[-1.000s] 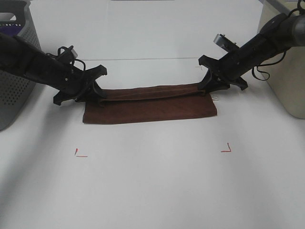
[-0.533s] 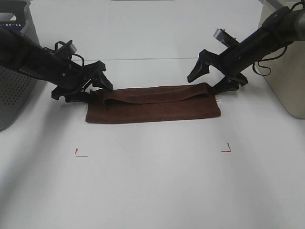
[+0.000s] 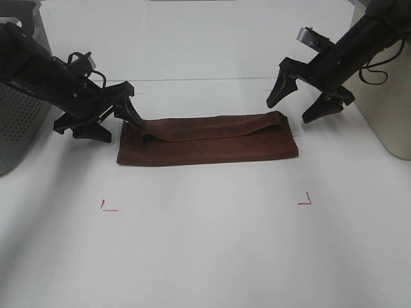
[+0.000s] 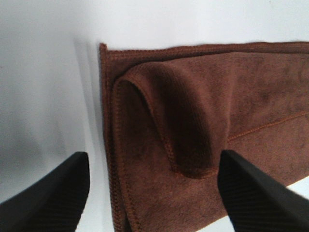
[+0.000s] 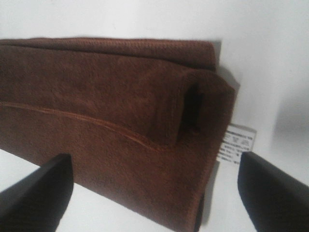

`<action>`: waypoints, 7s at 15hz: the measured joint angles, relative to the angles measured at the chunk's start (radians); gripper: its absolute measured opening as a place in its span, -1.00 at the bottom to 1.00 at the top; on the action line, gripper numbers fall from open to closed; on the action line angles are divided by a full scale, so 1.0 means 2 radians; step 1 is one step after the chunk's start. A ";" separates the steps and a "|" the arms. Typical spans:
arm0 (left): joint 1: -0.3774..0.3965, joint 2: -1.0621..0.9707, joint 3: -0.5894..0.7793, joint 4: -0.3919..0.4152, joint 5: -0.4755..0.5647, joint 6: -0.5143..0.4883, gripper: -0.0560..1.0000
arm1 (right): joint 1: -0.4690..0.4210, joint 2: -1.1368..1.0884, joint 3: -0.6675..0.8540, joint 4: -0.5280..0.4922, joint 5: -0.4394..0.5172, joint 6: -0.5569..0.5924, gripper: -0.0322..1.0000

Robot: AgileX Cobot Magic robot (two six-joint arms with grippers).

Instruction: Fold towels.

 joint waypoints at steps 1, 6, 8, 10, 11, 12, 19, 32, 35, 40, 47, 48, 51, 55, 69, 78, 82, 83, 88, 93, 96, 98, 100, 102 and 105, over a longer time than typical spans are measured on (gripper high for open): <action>0.000 0.005 0.000 -0.001 -0.001 -0.003 0.44 | 0.000 -0.001 0.000 -0.016 0.007 0.010 0.74; -0.001 0.041 -0.019 -0.081 0.005 0.016 0.43 | 0.000 -0.002 0.000 -0.038 0.016 0.026 0.74; -0.002 0.048 -0.024 -0.089 0.012 0.017 0.17 | 0.000 -0.002 0.000 -0.038 0.015 0.026 0.75; -0.002 0.055 -0.024 -0.081 0.015 0.017 -0.42 | 0.000 -0.002 0.000 -0.041 0.014 0.026 0.74; -0.002 0.056 -0.026 -0.074 0.019 0.017 -0.67 | 0.000 -0.002 0.000 -0.042 0.014 0.026 0.74; -0.002 0.056 -0.030 -0.064 0.023 0.017 -0.82 | 0.000 -0.002 0.000 -0.042 0.014 0.026 0.74; 0.012 0.061 -0.226 0.210 0.216 -0.180 -0.83 | 0.000 -0.002 0.000 -0.051 0.012 0.026 0.74; -0.149 0.131 -0.366 0.143 0.201 -0.278 -0.82 | 0.000 -0.002 0.000 -0.051 0.012 0.026 0.74; -0.151 0.151 -0.366 0.116 0.168 -0.299 -0.54 | 0.000 -0.002 0.000 -0.051 0.012 0.026 0.74; -0.151 0.153 -0.366 0.027 0.129 -0.284 0.48 | 0.000 -0.002 0.000 -0.050 0.012 0.026 0.74; -0.079 0.154 -0.424 0.008 0.163 -0.204 0.54 | 0.000 -0.002 0.000 0.169 0.071 -0.064 0.74; -0.058 0.154 -0.432 0.013 0.168 -0.204 0.54 | 0.005 -0.002 0.000 0.212 0.072 -0.089 0.73; -0.017 0.154 -0.436 0.019 0.184 -0.204 0.54 | 0.040 0.008 0.000 0.306 0.075 -0.144 0.73; -0.009 0.154 -0.436 0.019 0.209 -0.202 0.54 | 0.046 0.072 0.000 0.333 0.063 -0.151 0.73; -0.020 0.036 -0.485 0.153 0.288 -0.145 0.54 | 0.037 -0.058 -0.020 0.016 0.072 -0.011 0.73; -0.035 -0.373 -0.030 0.375 0.290 -0.196 0.54 | 0.055 -0.398 0.293 -0.170 0.076 0.084 0.73; -0.035 -0.581 0.192 0.378 0.291 -0.201 0.54 | 0.055 -0.600 0.495 -0.185 0.042 0.084 0.73; -0.035 -0.639 0.241 0.378 0.291 -0.201 0.54 | 0.055 -0.648 0.543 -0.199 0.039 0.084 0.73; -0.035 -0.904 0.411 0.379 0.264 -0.176 0.54 | 0.055 -0.894 0.665 -0.245 0.035 0.084 0.73; -0.035 -1.014 0.472 0.368 0.242 -0.124 0.54 | 0.055 -1.026 0.687 -0.246 0.005 0.084 0.73; -0.035 -1.015 0.498 0.354 0.216 -0.116 0.54 | 0.055 -1.039 0.687 -0.246 0.005 0.084 0.73; -0.035 -1.014 0.498 0.354 0.211 -0.115 0.54 | 0.055 -1.039 0.687 -0.246 0.005 0.086 0.73; -0.035 -1.014 0.498 0.354 0.210 -0.114 0.54 | 0.055 -1.039 0.687 -0.246 0.005 0.090 0.73; -0.035 -1.014 0.498 0.354 0.210 -0.114 0.54 | 0.055 -1.039 0.687 -0.246 0.005 0.091 0.73; -0.035 -1.014 0.498 0.354 0.210 -0.114 0.54 | 0.055 -1.039 0.687 -0.246 0.005 0.091 0.73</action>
